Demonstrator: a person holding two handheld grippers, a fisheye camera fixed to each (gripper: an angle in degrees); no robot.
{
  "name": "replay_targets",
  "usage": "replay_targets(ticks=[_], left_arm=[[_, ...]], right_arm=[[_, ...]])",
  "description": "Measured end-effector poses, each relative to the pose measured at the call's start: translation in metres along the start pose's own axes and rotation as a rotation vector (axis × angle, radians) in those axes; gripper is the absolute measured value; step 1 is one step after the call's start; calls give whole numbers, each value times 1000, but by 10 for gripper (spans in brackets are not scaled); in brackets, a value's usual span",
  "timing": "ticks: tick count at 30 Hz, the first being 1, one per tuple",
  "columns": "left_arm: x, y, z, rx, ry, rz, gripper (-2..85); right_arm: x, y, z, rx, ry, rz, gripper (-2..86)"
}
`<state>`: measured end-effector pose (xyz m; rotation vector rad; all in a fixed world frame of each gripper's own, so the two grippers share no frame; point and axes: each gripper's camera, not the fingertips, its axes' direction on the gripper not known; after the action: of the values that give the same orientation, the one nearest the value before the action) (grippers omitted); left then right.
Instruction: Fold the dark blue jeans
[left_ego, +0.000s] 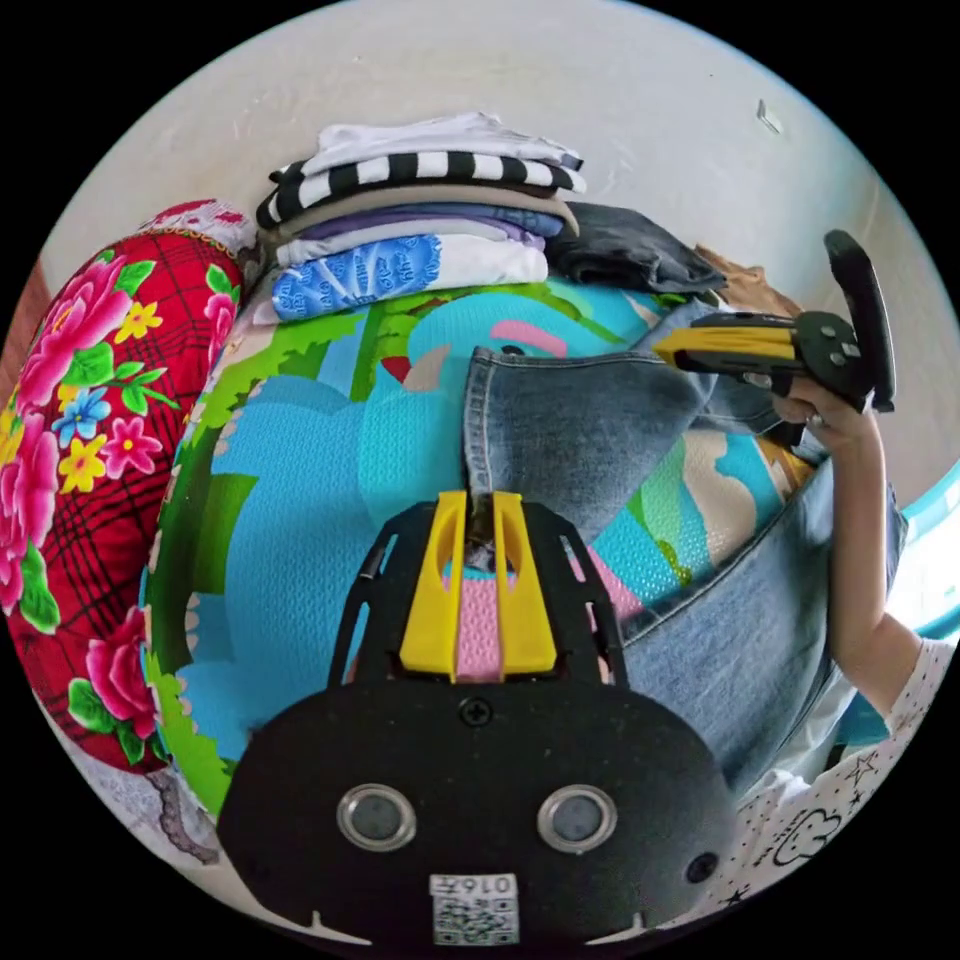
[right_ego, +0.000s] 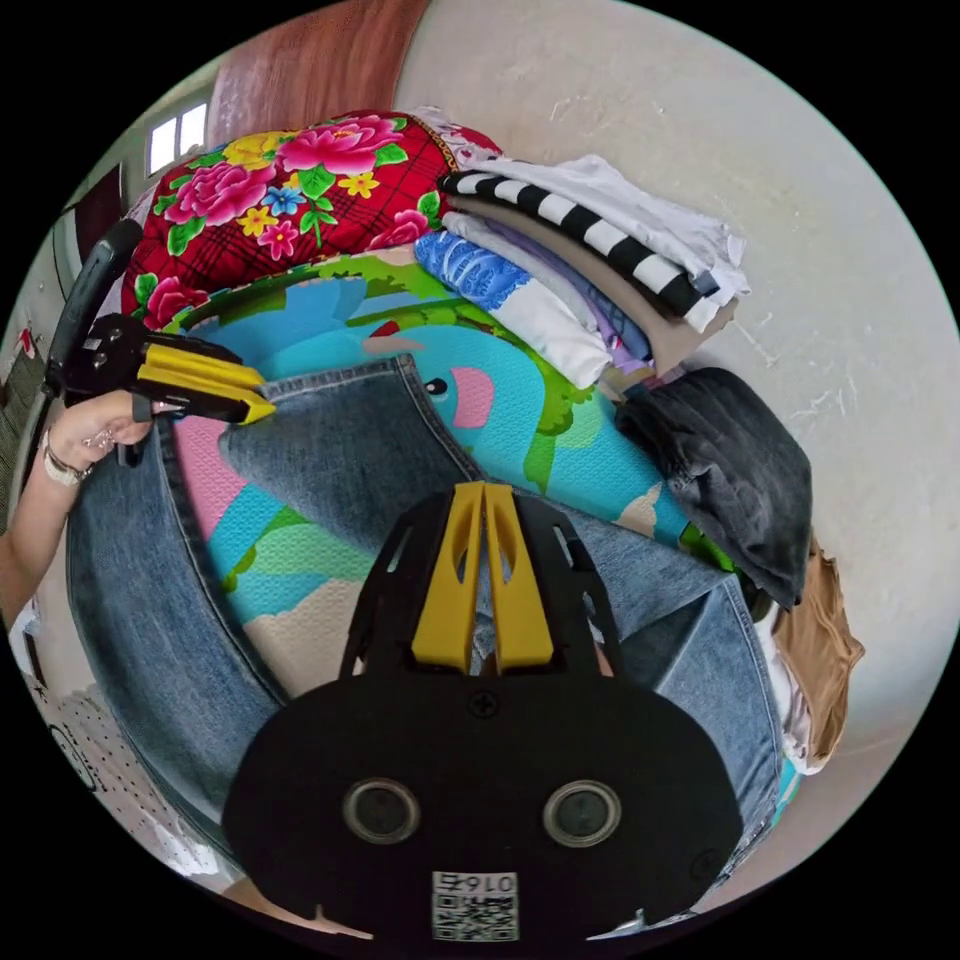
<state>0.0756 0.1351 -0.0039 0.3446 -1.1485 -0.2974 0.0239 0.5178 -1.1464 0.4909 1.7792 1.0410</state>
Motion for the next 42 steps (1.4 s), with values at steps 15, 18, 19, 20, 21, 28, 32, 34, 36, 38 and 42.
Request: replay_targets(ticks=[15,18,19,20,21,28,32,34,36,38,42], left_arm=[[-73,-84,-62,321,-254,-189,38],[-88,-94,-1,142,-232,-185,41],[-88,-93,22,87,-222,-159,41],[-88,-91,33,63,-225,-151,42],[-87,-87,54,21,-244,-139,42],[-81,-70,96,17,-264,-76,44],[-80,-71,98,12,-250,-64,44],[-84,-74,123,-123,-215,-77,46],[-87,-71,145,-221,-219,-87,55],[-88,-68,142,-163,-237,-102,55],[-57,-56,124,-12,-557,-115,4]], right_arm=[[48,19,-25,78,-46,88,69],[43,16,-5,-13,-104,-12,84],[39,15,-1,-28,-119,-42,86],[31,13,7,-58,-156,-117,88],[21,12,16,-85,-201,-204,89],[5,12,48,-166,-328,-340,61],[8,25,49,-183,-360,-376,43],[3,33,48,-170,-333,-428,40],[-4,41,49,-172,-308,-468,37],[-5,42,48,-176,-296,-471,35],[18,50,29,-43,-279,-275,15]])
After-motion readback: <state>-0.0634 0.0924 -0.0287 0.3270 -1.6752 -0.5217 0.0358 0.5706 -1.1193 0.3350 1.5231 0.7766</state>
